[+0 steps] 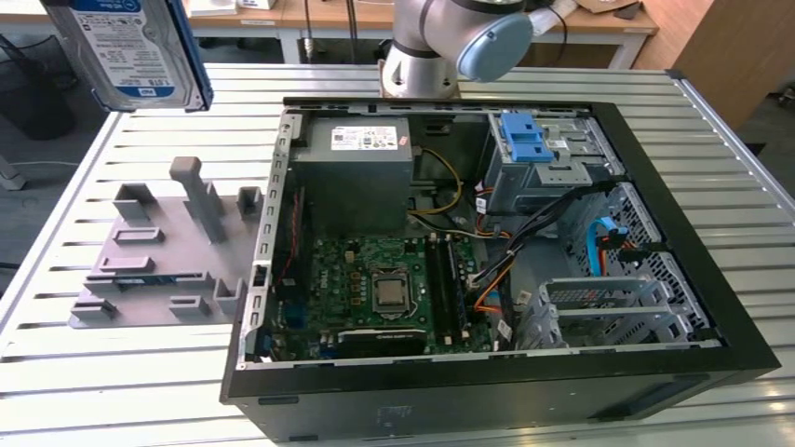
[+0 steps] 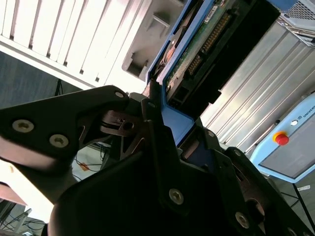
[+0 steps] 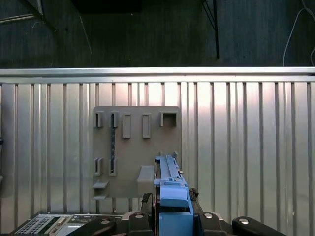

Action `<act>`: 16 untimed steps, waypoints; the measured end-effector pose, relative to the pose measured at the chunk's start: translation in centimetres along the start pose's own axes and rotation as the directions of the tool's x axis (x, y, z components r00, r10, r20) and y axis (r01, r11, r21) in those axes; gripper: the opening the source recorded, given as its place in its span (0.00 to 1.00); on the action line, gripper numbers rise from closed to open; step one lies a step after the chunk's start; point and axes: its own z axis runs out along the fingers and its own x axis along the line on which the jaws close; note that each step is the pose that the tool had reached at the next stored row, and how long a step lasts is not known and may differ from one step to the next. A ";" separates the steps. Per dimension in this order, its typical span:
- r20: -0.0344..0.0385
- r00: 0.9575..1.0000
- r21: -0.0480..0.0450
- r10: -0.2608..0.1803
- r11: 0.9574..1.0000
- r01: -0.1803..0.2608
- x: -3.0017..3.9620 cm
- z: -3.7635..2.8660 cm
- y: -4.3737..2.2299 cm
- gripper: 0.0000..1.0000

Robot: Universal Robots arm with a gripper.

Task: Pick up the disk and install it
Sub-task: 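Pick up the disk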

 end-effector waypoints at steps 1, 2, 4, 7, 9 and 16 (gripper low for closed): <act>0.000 1.000 0.000 0.000 1.000 0.000 0.03 0.00 -0.12 0.36; 0.000 1.000 0.000 0.000 1.000 0.000 0.06 0.00 -0.23 0.36; 0.000 1.000 0.000 0.000 1.000 0.000 0.13 0.00 -0.48 0.36; 0.000 1.000 0.000 0.000 1.000 0.000 0.24 0.00 -0.87 0.36; 0.000 1.000 -0.001 0.000 1.000 0.000 0.33 -0.01 -1.10 0.36; 0.000 1.000 -0.002 0.000 1.000 0.000 0.75 -0.02 -1.99 0.36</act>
